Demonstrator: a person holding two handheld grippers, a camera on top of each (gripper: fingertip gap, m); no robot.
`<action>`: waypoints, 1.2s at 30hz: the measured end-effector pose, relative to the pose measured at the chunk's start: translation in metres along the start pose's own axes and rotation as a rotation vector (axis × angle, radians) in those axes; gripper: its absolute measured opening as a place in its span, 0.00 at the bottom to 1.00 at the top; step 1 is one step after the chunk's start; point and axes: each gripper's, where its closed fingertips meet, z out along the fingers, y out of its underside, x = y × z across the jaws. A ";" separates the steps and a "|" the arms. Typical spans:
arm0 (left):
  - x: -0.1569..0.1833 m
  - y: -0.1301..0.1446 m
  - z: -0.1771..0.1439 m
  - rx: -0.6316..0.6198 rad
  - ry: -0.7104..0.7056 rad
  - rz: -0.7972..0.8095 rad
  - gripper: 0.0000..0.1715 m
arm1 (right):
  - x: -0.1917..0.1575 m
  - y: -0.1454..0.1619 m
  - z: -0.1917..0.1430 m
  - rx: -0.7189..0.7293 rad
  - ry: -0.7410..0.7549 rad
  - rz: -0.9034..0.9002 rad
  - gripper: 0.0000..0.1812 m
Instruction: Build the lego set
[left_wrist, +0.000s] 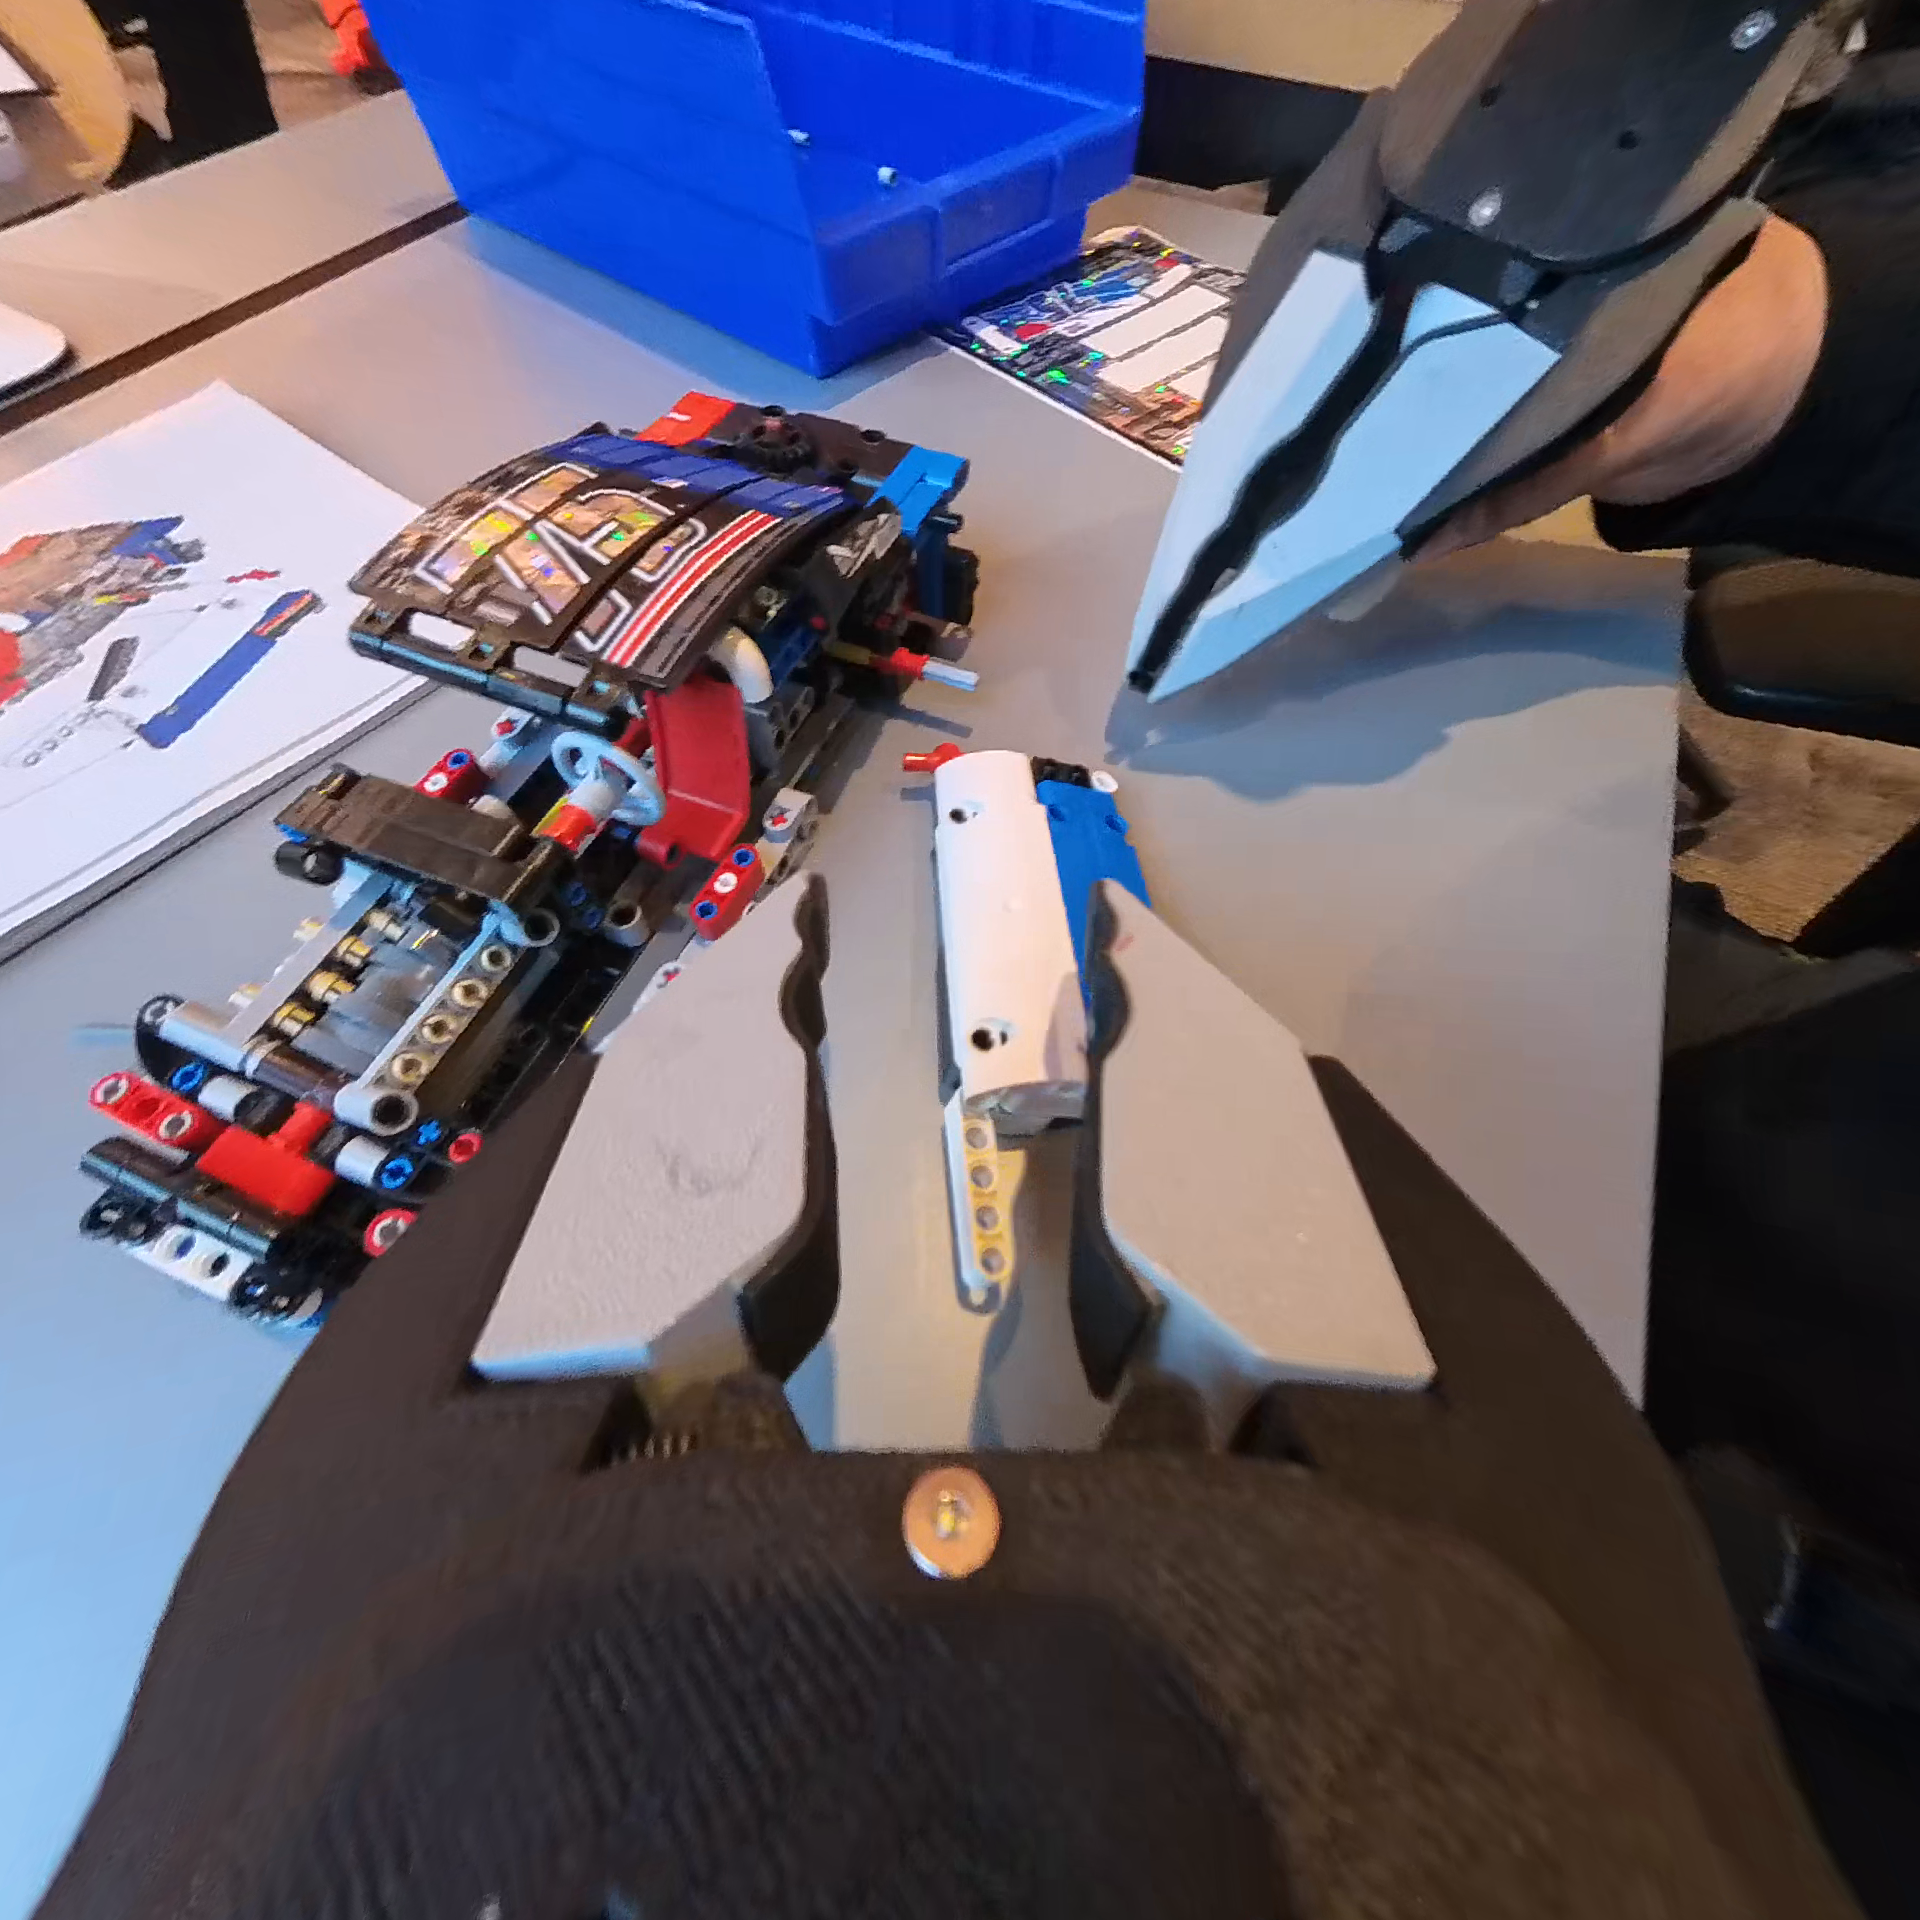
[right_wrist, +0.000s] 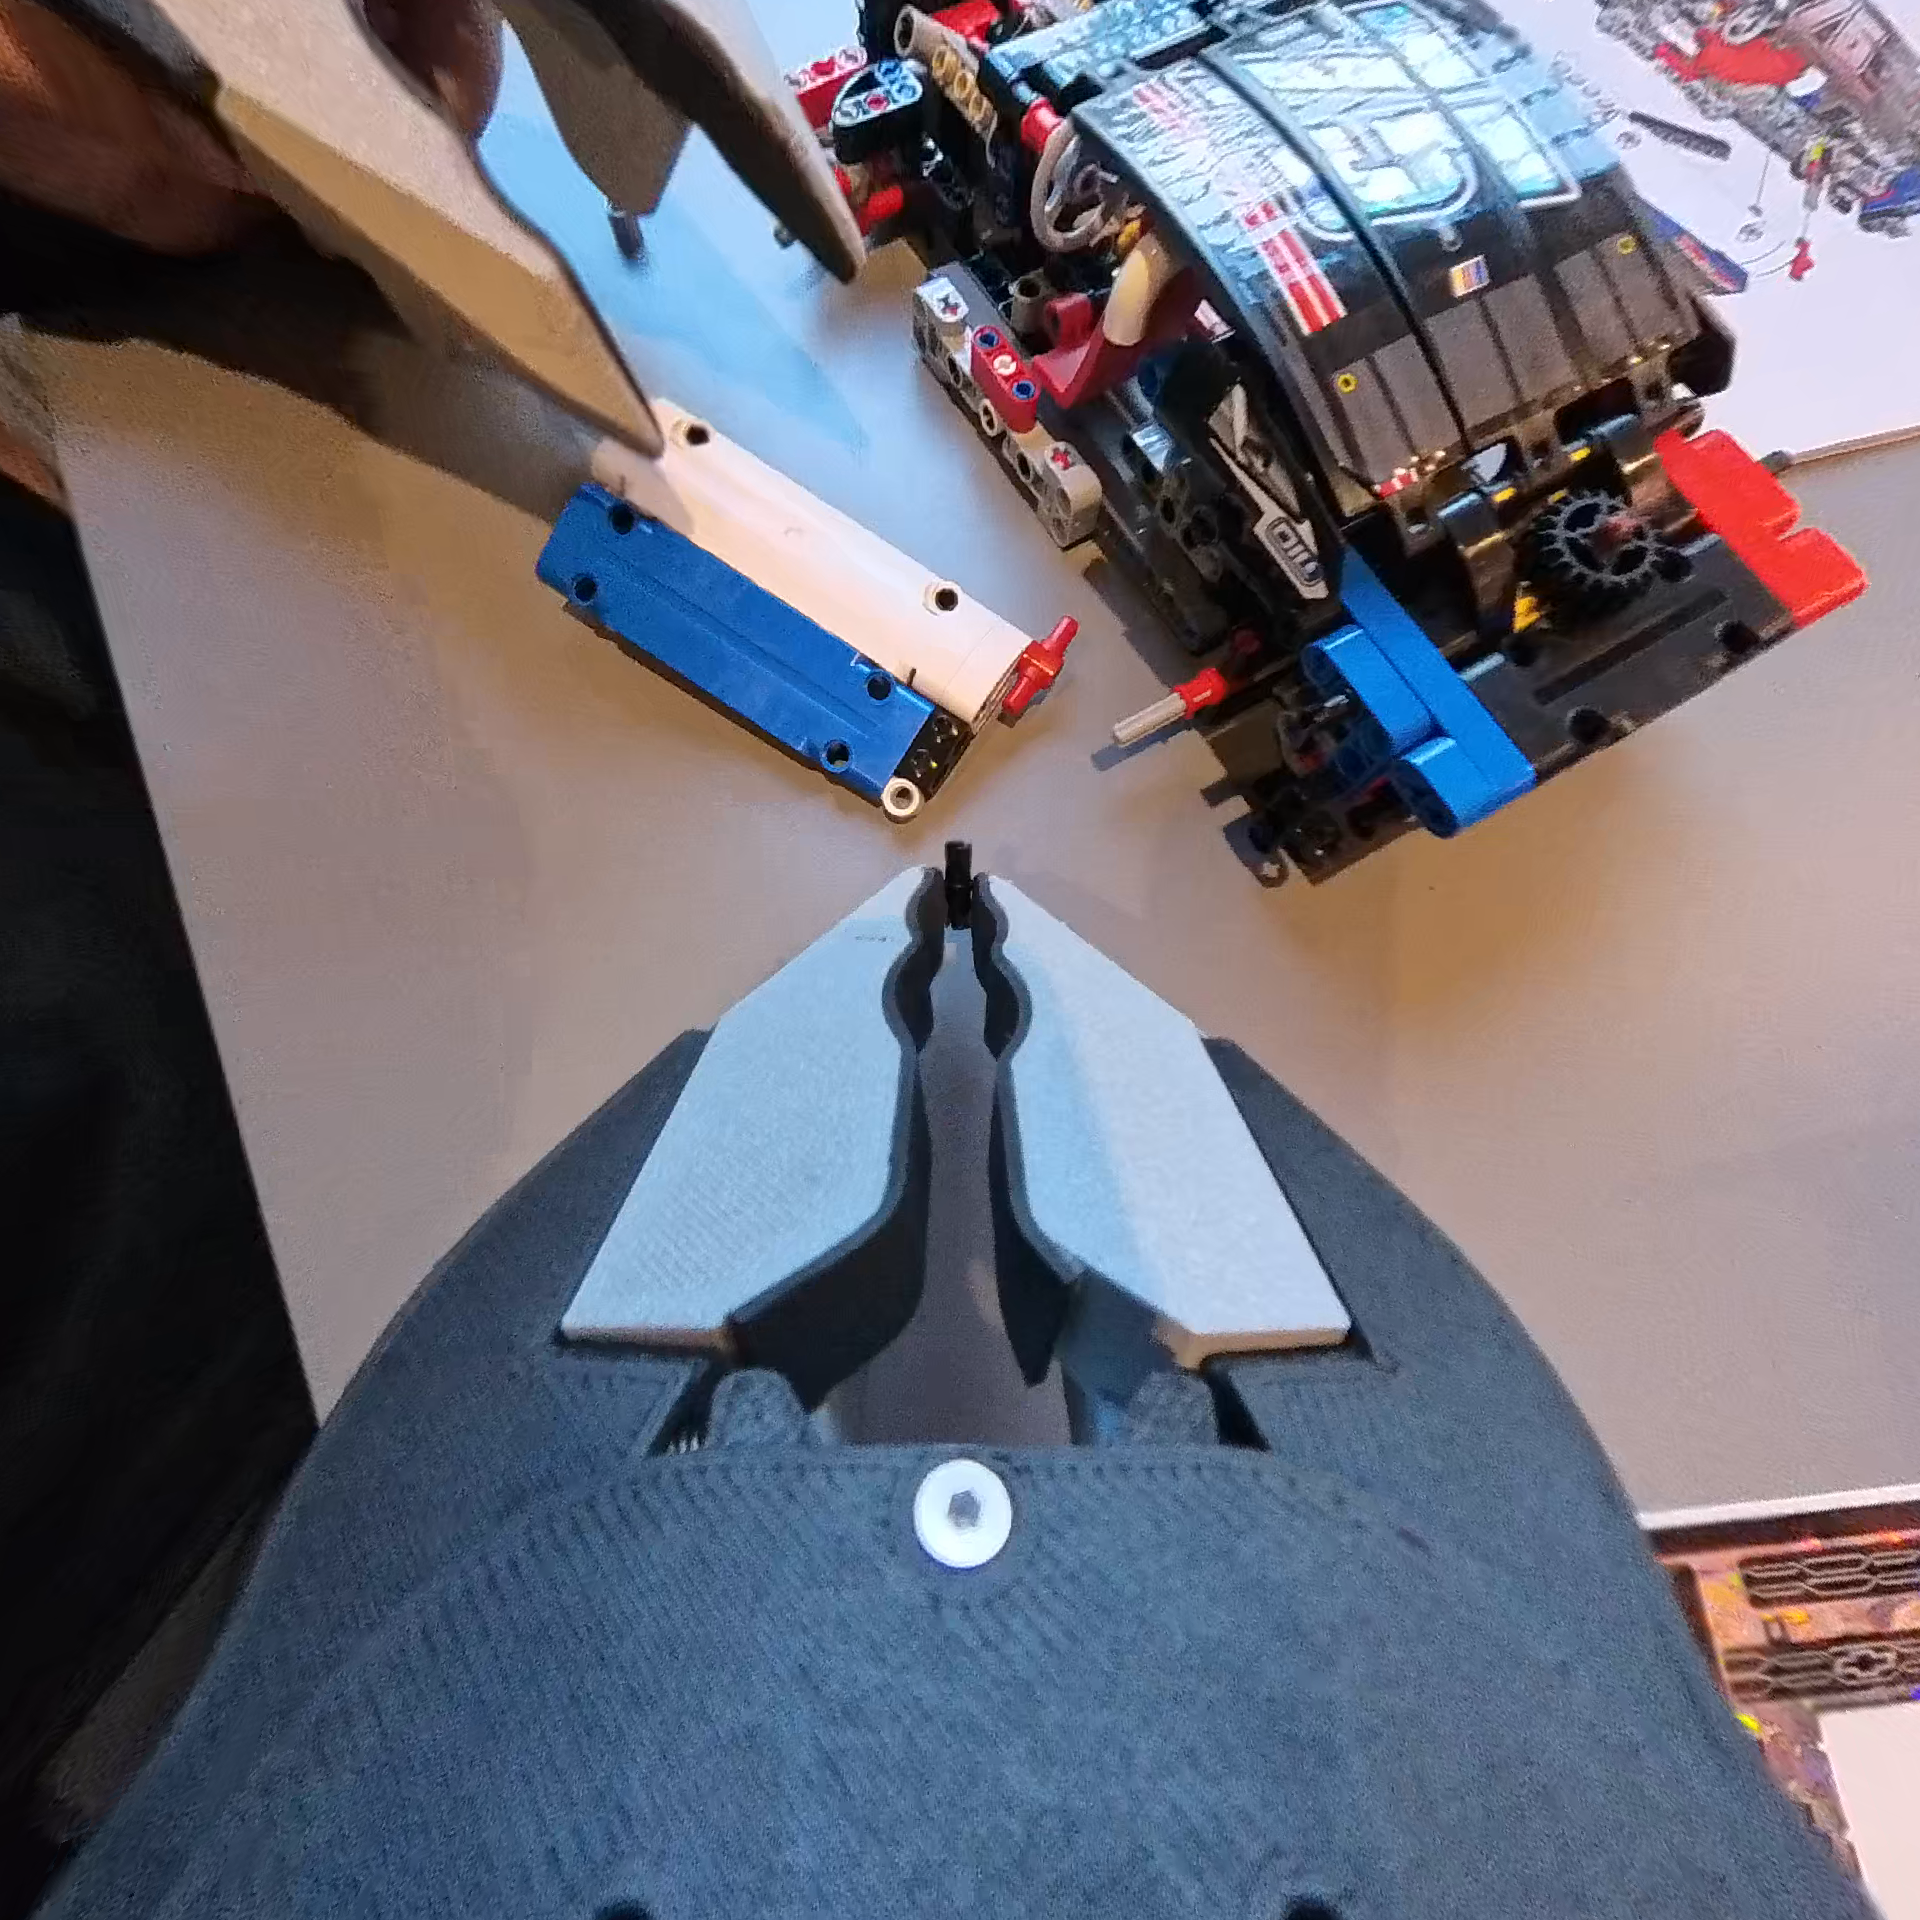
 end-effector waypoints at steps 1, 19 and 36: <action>-0.002 0.001 -0.001 0.000 -0.008 -0.009 0.27 | 0.000 0.001 0.001 -0.009 -0.001 -0.004 0.01; -0.013 -0.004 -0.020 0.092 0.037 -0.159 0.25 | 0.017 -0.004 0.020 -0.071 -0.079 0.116 0.01; -0.016 0.000 -0.017 0.065 0.047 -0.200 0.24 | 0.020 -0.012 0.012 -0.006 -0.090 0.124 0.01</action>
